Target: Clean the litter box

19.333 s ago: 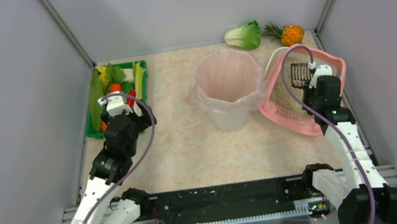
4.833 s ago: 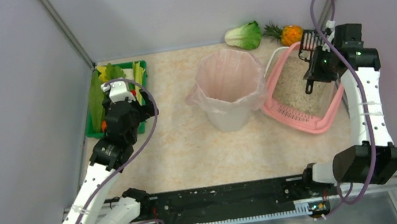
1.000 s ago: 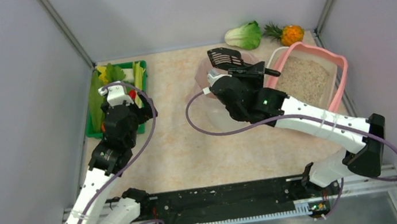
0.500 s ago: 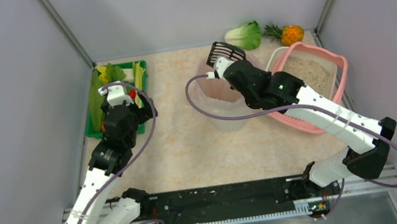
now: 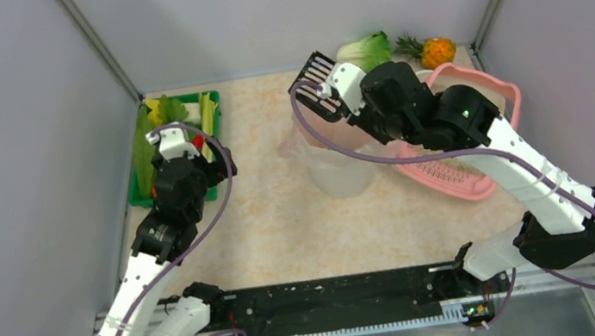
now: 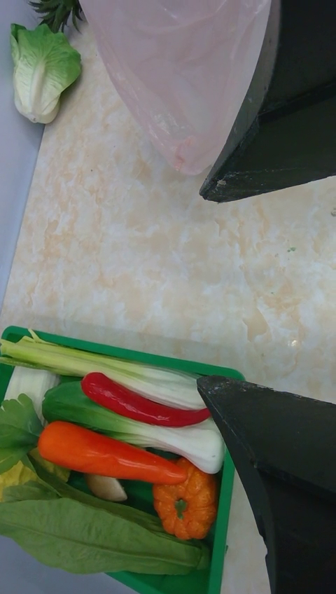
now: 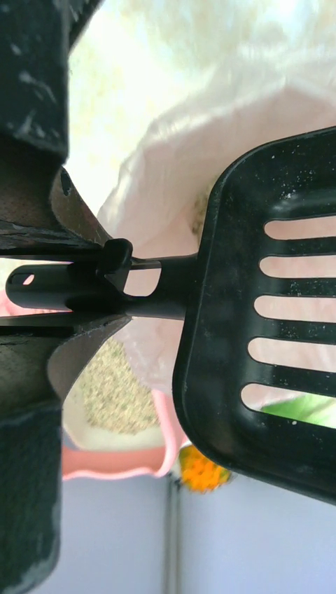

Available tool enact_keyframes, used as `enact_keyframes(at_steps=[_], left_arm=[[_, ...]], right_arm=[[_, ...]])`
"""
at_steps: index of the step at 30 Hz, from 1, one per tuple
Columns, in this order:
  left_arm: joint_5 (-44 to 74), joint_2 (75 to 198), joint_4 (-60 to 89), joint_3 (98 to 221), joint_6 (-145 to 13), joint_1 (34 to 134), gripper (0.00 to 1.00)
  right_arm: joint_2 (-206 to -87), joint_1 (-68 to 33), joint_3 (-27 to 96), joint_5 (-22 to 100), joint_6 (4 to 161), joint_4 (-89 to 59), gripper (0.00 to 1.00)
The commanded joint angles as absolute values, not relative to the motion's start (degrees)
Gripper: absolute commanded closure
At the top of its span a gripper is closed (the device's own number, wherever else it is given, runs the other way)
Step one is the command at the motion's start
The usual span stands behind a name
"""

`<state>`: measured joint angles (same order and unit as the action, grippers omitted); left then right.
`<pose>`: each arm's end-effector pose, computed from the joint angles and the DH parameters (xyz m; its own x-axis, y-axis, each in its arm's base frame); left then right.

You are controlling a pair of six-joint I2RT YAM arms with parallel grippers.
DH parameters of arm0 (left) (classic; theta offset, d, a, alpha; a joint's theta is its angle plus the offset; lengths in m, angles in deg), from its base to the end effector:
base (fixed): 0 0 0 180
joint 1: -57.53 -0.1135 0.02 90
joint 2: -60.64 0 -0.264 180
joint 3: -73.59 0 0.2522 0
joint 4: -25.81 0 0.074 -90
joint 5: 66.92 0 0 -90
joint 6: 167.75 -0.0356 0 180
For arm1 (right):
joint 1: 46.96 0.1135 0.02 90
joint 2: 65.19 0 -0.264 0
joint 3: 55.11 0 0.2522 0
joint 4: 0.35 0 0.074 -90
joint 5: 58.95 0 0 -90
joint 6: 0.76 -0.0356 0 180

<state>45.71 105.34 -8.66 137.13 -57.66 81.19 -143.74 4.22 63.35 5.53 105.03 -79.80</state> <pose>0.1648 -0.0573 0.3518 -0.2424 -0.2399 -0.9400 -0.0556 0.9708 -0.2334 0.1642 0.1796 0.4665 -0.2494 -0.7017 -0.6674 -0.5848 0.6585 -0.4738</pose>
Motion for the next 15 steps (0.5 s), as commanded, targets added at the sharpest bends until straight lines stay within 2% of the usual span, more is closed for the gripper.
enact_keyframes(at_steps=[1,7,15], left_arm=[[45.04,103.35,-9.08,139.78,-55.69,81.18,0.01],[45.32,99.35,-14.97,139.66,-53.52,81.07,0.01],[41.38,93.61,-17.77,140.15,-50.81,81.04,0.01]], right_arm=[[-145.34,4.66,68.04,17.99,101.07,-84.08,1.0],[-146.98,11.37,67.15,22.72,100.8,-84.43,1.0],[-150.71,14.56,63.96,29.55,101.2,-85.81,1.0]])
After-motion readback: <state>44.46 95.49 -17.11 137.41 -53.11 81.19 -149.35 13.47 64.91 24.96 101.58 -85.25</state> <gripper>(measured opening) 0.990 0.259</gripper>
